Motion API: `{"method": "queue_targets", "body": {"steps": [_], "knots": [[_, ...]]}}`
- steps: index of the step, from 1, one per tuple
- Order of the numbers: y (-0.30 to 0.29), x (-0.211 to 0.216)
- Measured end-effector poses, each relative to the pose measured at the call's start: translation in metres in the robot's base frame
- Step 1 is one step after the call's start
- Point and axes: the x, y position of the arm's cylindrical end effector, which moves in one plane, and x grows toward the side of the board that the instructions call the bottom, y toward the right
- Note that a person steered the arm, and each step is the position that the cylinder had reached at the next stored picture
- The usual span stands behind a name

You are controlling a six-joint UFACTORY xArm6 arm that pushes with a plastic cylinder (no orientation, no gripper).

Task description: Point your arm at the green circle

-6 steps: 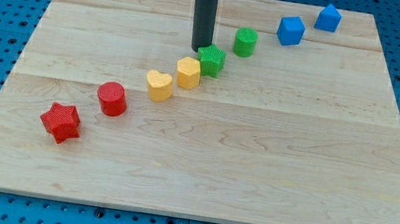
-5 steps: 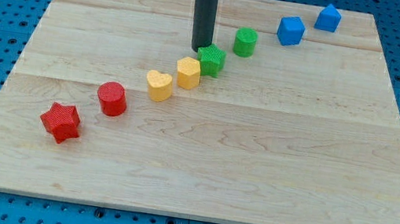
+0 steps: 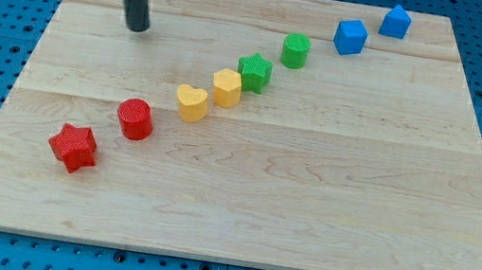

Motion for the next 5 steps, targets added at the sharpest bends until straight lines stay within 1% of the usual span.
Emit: {"method": "queue_targets", "body": {"steps": [1, 2, 3, 4, 5], "knots": [[-0.006, 0.046], [-0.020, 0.065], [-0.033, 0.059], [-0.005, 0.016], [0.075, 0.007]]}}
